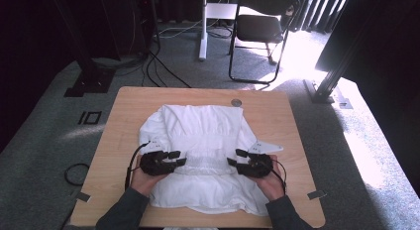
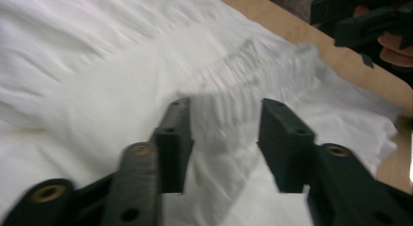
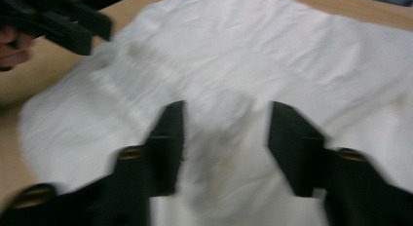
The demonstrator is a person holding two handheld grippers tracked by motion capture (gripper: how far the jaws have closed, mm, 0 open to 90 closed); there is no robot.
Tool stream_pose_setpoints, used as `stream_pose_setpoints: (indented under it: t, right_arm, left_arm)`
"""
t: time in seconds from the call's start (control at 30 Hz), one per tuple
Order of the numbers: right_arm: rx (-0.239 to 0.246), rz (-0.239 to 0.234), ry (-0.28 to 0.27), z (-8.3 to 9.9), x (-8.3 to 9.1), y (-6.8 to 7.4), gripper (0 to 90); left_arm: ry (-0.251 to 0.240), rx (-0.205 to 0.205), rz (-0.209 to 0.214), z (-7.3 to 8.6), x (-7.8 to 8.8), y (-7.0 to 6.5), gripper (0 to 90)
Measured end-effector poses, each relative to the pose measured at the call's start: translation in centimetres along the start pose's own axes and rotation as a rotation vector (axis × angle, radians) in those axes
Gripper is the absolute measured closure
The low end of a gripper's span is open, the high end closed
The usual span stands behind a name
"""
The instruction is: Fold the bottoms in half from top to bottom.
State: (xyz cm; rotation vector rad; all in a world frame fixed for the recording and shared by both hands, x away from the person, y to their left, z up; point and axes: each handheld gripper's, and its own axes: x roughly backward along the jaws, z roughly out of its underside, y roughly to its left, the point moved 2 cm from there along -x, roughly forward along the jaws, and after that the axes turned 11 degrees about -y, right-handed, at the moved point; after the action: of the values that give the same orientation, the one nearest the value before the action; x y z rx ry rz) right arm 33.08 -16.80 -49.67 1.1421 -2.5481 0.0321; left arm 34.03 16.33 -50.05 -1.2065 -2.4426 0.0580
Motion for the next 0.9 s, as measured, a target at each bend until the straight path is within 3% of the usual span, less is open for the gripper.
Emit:
stream_pose_setpoints:
  t: [0.03, 0.07, 0.13, 0.17, 0.2, 0.23, 0.33, 0.37, 0.4, 0.43, 0.47, 0.53, 0.63, 0.73, 0.77, 0.8, 0.83, 0.87, 0.9]
  right_arm:
    - [-0.011, 0.057, 0.026, -0.7, -1.0, -1.1, 70.5]
    - [-0.011, 0.057, 0.026, -0.7, -1.0, -1.1, 70.5]
    - [-0.033, 0.095, 0.069, -0.8, -2.7, -2.2, 74.2]
    - [-0.050, 0.112, 0.111, -0.6, -4.3, -2.9, 74.4]
    - [-0.050, 0.112, 0.111, -0.6, -4.3, -2.9, 74.4]
    - [-0.043, 0.140, 0.159, 0.0, -6.3, -3.3, 73.3]
    - [-0.045, 0.146, 0.201, 0.5, -7.6, -3.6, 72.5]
    - [-0.063, 0.107, 0.224, 1.0, -8.5, -3.5, 71.0]
    - [-0.063, 0.107, 0.224, 1.0, -8.5, -3.5, 71.0]
    - [-0.066, 0.052, 0.208, 1.2, -8.3, -3.1, 68.1]
    - [-0.066, 0.052, 0.208, 1.2, -8.3, -3.1, 68.1]
    - [-0.059, 0.019, 0.184, 1.1, -7.4, -2.5, 65.9]
    - [-0.031, -0.005, 0.120, 0.5, -5.1, -1.8, 63.4]
    - [-0.031, -0.008, 0.101, 0.0, -4.4, -1.5, 62.7]
    - [-0.031, -0.040, 0.093, -0.2, -4.2, -0.9, 62.2]
    - [-0.031, -0.040, 0.093, -0.2, -4.2, -0.9, 62.2]
    - [-0.031, -0.081, 0.102, 0.0, -4.2, 0.0, 62.0]
    - [-0.031, -0.081, 0.102, 0.0, -4.2, 0.0, 62.0]
    - [-0.016, -0.107, 0.121, 0.8, -4.4, 1.2, 62.1]
  left_arm:
    - [0.012, 0.013, -0.035, -0.5, -0.6, 0.9, 73.2]
    - [0.012, 0.013, -0.035, -0.5, -0.6, 0.9, 76.7]
    - [0.058, 0.020, -0.058, -0.6, -2.0, 1.8, 80.5]
    - [0.115, 0.013, -0.075, -0.4, -3.8, 2.3, 81.6]
    - [0.115, 0.013, -0.075, -0.4, -3.8, 2.3, 81.8]
    - [0.178, 0.011, -0.089, 0.2, -5.5, 2.7, 82.1]
    - [0.211, 0.023, -0.071, 0.8, -6.6, 2.7, 82.7]
    - [0.227, 0.015, -0.043, 1.4, -7.1, 2.2, 82.6]
    - [0.227, 0.015, -0.043, 1.4, -7.1, 2.2, 82.6]
    - [0.199, -0.003, 0.011, 1.5, -6.9, 1.1, 82.4]
    - [0.199, -0.003, 0.011, 1.5, -6.9, 1.1, 81.4]
    - [0.190, -0.042, 0.050, 1.6, -6.4, -0.1, 81.0]
    - [0.199, -0.048, 0.120, 2.3, -5.9, -1.8, 80.5]
    - [0.220, -0.065, 0.148, 3.0, -5.7, -2.6, 79.1]
    - [0.236, -0.074, 0.158, 3.5, -5.6, -3.0, 78.4]
    - [0.236, -0.074, 0.158, 3.5, -5.6, -3.0, 78.3]
    - [0.238, -0.067, 0.165, 4.0, -5.3, -3.2, 78.3]
    - [0.238, -0.067, 0.165, 4.0, -5.3, -3.2, 78.3]
    - [0.241, -0.052, 0.168, 4.4, -5.2, -3.3, 78.2]
